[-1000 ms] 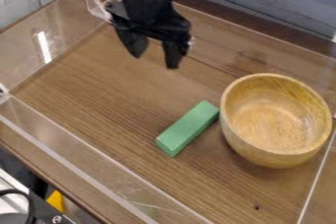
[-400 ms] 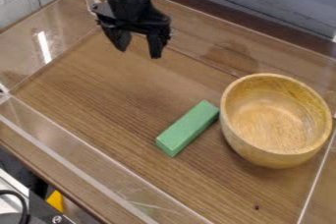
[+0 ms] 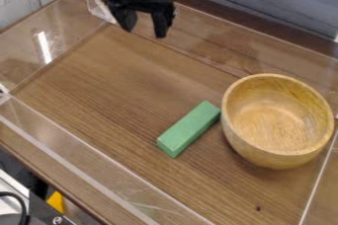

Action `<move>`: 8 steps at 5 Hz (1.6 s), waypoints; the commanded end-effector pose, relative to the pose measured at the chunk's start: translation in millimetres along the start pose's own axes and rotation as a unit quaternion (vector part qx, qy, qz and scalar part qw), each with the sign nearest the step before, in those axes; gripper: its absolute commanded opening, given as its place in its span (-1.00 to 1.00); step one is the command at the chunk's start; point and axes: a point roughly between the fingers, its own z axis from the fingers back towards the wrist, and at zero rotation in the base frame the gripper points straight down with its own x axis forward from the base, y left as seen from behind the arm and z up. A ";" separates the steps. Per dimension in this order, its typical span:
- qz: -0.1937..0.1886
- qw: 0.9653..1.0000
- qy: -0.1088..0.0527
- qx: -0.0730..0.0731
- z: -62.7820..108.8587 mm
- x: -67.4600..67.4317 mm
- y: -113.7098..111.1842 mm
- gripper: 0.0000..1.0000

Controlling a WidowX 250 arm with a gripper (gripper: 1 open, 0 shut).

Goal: Remove the green block from inside the brown bowl and put it on the table

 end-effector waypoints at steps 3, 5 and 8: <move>-0.011 0.999 -0.031 0.009 -12.0 55.1 11.2 1.00; -0.044 0.999 -0.022 0.000 -35.0 57.4 2.2 -1.00; -0.055 0.998 -0.010 0.003 -51.8 42.8 -13.8 -1.00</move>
